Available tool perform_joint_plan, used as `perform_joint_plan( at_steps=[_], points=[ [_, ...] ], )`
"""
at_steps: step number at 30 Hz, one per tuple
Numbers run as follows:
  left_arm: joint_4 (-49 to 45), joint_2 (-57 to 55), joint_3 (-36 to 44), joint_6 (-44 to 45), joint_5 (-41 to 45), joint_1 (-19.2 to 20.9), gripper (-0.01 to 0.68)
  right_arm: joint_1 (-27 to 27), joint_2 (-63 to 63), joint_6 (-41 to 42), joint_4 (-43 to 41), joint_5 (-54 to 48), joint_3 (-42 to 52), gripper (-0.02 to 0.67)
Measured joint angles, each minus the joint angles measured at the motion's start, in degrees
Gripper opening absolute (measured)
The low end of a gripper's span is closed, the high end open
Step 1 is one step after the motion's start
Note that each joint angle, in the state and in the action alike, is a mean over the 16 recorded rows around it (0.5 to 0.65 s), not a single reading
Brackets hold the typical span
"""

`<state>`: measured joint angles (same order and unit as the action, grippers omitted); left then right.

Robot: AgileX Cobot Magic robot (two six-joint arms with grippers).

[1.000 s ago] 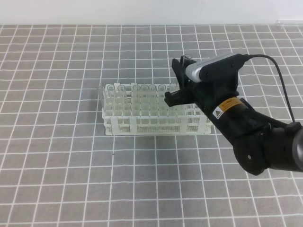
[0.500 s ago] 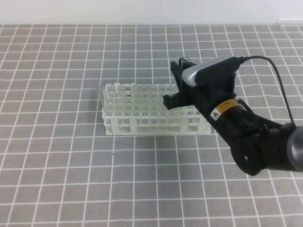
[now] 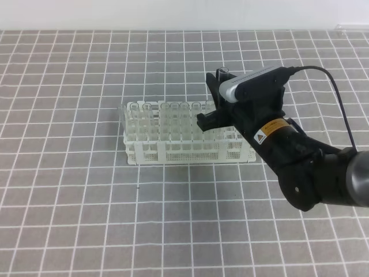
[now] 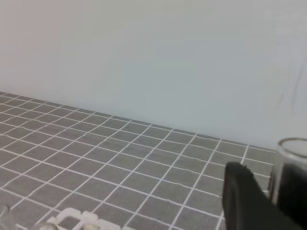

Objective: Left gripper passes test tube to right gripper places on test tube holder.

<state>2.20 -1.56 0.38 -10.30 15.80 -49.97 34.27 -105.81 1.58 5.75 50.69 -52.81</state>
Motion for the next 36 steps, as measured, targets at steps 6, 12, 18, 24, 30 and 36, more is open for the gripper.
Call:
perform_joint_plan(
  at_steps=[6,12,18,24,30,36],
  points=[
    [0.0,0.0,0.0,0.0,0.1,0.0,0.0,0.0,-0.1,0.0,0.0,-0.1,0.0,0.009],
    [0.0,0.0,0.0,0.0,0.0,0.0,0.0,0.0,-0.4,0.0,0.0,0.1,0.1,0.009],
    [0.0,-0.1,0.1,0.0,0.1,0.0,0.0,0.0,-0.9,0.0,0.0,0.5,0.1,0.009],
    [0.0,-0.1,0.2,0.0,-0.1,0.0,0.0,0.0,-1.3,0.0,0.0,1.0,0.1,0.009],
    [0.0,-0.1,0.2,0.0,-0.2,0.0,0.0,0.0,-1.4,-0.7,0.0,1.2,0.1,0.012],
    [0.0,0.0,0.1,0.0,-0.3,0.0,0.0,0.0,-1.5,-1.7,0.2,1.1,0.2,0.022]
  ],
)
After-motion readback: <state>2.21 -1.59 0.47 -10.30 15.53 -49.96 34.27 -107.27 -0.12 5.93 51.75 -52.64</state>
